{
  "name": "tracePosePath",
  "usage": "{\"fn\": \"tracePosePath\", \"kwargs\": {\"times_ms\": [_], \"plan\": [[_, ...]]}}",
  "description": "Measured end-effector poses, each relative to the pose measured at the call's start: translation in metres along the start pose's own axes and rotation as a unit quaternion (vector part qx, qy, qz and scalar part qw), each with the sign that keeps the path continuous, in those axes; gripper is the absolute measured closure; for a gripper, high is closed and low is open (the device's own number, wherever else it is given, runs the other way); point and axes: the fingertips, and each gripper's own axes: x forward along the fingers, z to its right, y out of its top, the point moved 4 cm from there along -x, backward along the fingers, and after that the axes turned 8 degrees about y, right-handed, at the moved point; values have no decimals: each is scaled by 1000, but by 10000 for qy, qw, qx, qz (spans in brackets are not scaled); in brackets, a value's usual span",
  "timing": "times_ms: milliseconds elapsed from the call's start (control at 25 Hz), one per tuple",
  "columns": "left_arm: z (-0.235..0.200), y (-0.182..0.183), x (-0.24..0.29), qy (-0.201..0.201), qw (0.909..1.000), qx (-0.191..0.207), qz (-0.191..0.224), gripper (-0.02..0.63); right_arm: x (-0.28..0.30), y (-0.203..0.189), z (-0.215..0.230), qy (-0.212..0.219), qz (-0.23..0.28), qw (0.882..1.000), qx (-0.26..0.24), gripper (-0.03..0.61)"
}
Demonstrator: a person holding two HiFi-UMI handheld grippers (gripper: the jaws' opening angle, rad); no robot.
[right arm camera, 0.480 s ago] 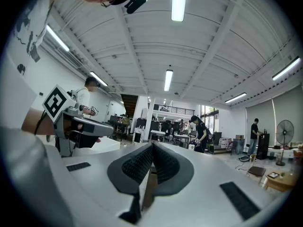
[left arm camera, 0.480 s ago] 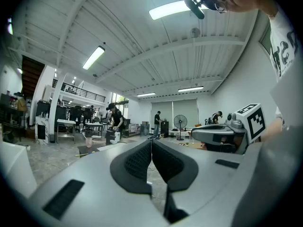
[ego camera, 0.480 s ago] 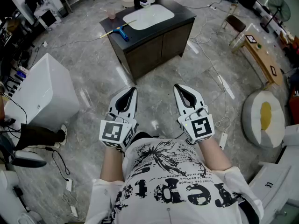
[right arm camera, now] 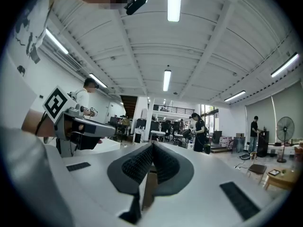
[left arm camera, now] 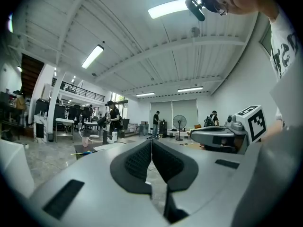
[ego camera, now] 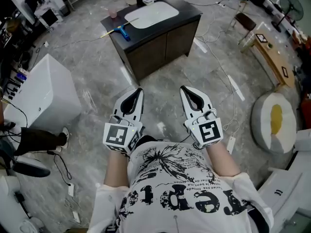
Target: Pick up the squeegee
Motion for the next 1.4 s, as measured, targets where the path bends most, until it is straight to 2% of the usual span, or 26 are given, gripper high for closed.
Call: {"fn": "tracePosePath", "kwargs": {"times_ms": [160,200,280,360,560,800,960,1160,1400], "plan": [[10,-9,15,47,9999,-33,-107,598,0,-3,13,61,169,9998,46,565],[12,-11,18,98,9999,-17,-119,552,1,-3,17,45,218,9997,94,565],[12,-11,28,249,9996,80,-109,277,5,-5,28,9,313,9993,221,565],[4,-10,38,429,9990,125,-92,276,11,-13,38,32,163,9995,254,565],[-33,-13,66,753,9969,-145,-184,273,40,-26,58,32,-20,9994,338,565],[-82,-21,132,706,9972,-50,-258,273,102,-41,93,-53,-150,9994,312,565],[-131,-19,204,598,9978,-28,-275,273,170,-46,133,-136,-240,9993,270,565],[-210,-10,304,517,9980,-211,-288,273,278,-42,194,-193,-374,9990,152,565],[-299,8,385,609,9976,-271,-184,273,392,-37,240,-152,-385,9991,128,565]]}}
